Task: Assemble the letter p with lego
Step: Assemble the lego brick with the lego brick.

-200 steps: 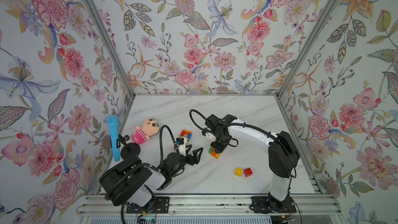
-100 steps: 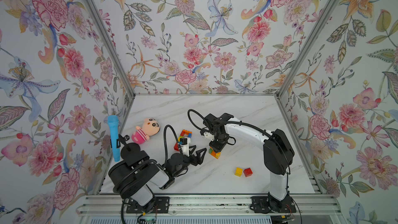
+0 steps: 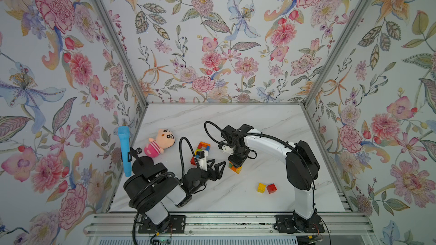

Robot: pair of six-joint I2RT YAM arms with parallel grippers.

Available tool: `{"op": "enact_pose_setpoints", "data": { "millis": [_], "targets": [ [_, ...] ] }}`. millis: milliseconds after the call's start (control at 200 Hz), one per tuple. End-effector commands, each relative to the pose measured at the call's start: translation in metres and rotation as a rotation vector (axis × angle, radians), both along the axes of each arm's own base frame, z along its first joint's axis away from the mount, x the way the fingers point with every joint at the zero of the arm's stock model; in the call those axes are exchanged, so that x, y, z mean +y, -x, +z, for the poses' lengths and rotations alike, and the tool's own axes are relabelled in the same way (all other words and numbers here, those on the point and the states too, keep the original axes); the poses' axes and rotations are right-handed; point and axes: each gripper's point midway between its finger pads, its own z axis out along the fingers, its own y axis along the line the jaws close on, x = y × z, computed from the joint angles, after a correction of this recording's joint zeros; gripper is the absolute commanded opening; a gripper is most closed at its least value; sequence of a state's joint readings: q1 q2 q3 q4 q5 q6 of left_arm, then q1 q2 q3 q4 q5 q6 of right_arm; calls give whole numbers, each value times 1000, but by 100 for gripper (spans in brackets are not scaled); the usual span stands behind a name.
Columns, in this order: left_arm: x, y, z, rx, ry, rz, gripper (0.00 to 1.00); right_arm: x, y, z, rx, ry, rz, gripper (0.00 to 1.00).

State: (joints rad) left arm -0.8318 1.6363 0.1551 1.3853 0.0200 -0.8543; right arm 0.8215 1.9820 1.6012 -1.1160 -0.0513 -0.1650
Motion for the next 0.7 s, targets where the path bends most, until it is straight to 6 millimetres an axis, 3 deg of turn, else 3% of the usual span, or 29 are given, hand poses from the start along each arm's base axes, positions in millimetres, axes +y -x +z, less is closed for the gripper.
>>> {"op": "enact_pose_setpoints", "data": {
  "millis": [0,455,696],
  "targets": [
    [0,-1,5,-15,24,16,83,-3,7,-3,34,36,25,3],
    [-1,-2,3,-7,26,17,83,-6,8,-14,36,93,31,4],
    [2,-1,2,-8,25,22,83,-2,11,-9,63,78,9,5]
  ]
}}
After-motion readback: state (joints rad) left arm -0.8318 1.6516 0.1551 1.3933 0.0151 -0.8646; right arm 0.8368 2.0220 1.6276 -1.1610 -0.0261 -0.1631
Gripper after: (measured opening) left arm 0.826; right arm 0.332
